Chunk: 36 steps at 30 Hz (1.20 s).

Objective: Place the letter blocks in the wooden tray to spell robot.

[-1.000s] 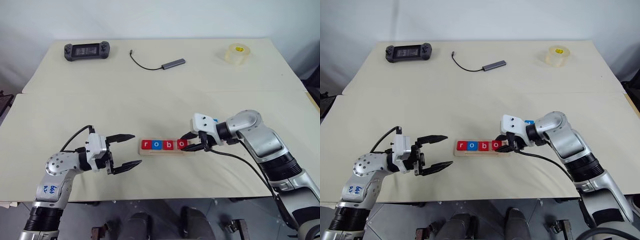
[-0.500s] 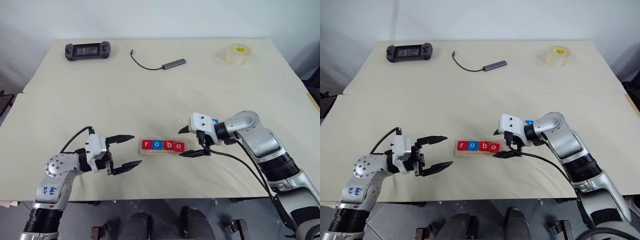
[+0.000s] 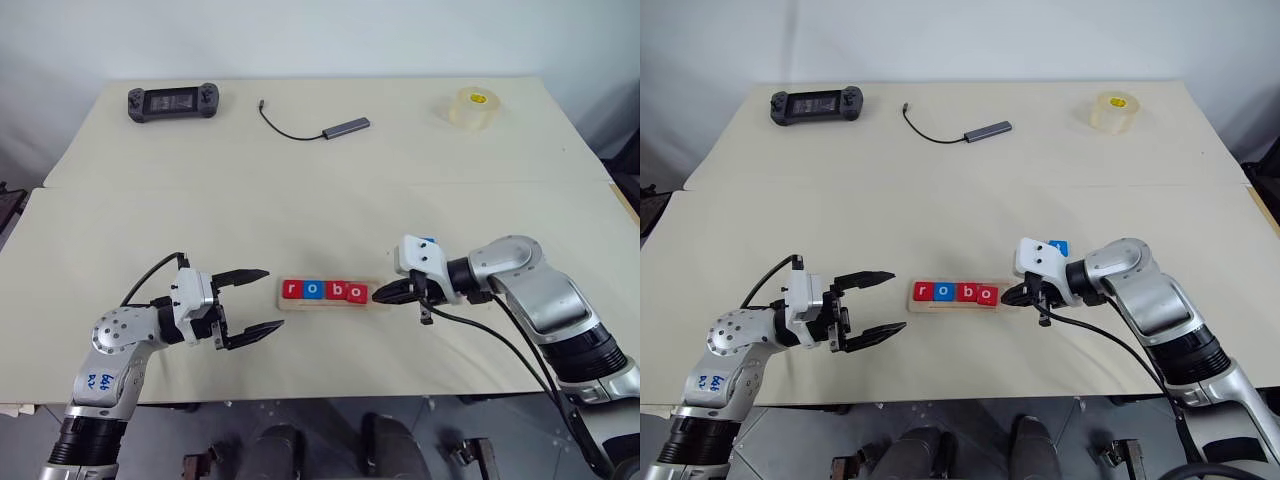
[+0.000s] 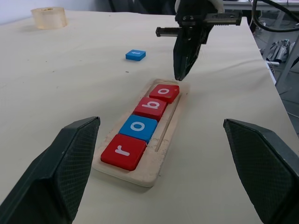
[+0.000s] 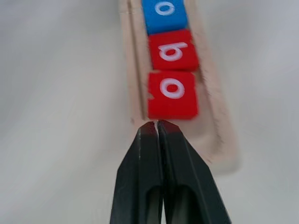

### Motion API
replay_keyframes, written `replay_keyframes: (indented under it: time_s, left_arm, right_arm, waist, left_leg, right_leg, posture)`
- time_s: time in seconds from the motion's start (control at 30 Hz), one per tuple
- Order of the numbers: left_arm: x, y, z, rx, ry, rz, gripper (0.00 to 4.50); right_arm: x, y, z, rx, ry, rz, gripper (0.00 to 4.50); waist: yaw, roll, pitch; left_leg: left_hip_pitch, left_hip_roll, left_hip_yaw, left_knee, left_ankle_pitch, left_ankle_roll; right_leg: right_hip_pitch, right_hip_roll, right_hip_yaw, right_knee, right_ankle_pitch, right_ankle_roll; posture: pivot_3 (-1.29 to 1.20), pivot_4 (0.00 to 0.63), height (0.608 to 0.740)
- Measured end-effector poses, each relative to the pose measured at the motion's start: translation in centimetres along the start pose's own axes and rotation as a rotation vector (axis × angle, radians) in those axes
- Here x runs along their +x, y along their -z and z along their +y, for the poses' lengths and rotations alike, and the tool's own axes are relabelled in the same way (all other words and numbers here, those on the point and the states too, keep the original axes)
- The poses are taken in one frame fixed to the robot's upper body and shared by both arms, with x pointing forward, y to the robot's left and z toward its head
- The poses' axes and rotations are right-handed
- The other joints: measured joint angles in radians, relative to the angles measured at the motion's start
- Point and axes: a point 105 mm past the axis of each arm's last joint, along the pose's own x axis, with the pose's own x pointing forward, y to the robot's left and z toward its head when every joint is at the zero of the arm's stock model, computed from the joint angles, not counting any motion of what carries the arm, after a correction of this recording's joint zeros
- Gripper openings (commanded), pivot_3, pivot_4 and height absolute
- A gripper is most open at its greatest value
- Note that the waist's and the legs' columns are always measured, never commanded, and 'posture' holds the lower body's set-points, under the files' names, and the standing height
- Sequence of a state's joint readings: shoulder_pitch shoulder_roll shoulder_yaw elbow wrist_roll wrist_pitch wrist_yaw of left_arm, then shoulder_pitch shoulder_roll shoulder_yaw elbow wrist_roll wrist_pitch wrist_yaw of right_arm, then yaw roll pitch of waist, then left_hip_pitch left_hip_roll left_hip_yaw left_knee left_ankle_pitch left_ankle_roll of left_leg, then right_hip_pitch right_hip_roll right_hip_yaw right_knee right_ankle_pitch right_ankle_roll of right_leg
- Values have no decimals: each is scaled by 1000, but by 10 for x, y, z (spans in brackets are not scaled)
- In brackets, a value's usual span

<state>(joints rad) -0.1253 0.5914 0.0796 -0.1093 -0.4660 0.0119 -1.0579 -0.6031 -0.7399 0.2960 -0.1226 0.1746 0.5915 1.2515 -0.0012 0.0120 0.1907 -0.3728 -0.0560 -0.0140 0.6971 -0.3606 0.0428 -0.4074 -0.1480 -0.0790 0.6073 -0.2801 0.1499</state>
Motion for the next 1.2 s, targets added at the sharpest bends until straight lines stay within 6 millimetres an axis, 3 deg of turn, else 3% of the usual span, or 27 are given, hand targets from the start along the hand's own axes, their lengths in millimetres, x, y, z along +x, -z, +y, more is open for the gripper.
replay_keyframes:
  time_s: [0.2, 0.3, 0.8, 0.9, 1.2]
  left_arm:
    - [-1, 1, -1, -6, -1, 3, 4500]
    - [0, 1, 0, -4, -1, 2, 4500]
    - [1, -2, 2, 8, -9, -3, 4500]
    - [2, -2, 3, 10, -8, -5, 4500]
    - [-5, 3, 8, -10, -48, 6, 4500]
  right_arm:
    - [9, 5, -1, 13, 25, 9, 28]
    - [13, -4, -4, 2, 40, -15, 28]
    - [7, -2, -11, 15, 90, -1, 28]
    - [-12, 2, -13, 42, 151, -42, 580]
    - [-82, 61, 19, 176, 544, -274, 3735]
  waist:
    - [0, 0, 0]
    - [0, 0, 0]
    - [1, 0, 0]
    - [6, 0, 0]
    - [31, 0, 0]
  left_leg:
    - [0, 0, 0, 0, 0, 0]
    - [0, 0, 0, 0, 0, 0]
    - [0, 0, 0, 0, 0, 0]
    - [0, 0, -1, 0, 0, 0]
    - [2, -1, 0, -2, 0, 0]
  right_leg:
    - [0, 0, 0, 0, 0, 0]
    - [0, 0, 0, 0, 0, 0]
    - [0, 0, 0, 0, 0, 0]
    - [0, 0, -1, 0, 0, 0]
    - [3, 0, -1, -1, 0, 0]
  posture:
    - [0, 150, 740]
    - [0, 150, 740]
    - [0, 150, 740]
    - [0, 150, 740]
    - [0, 150, 740]
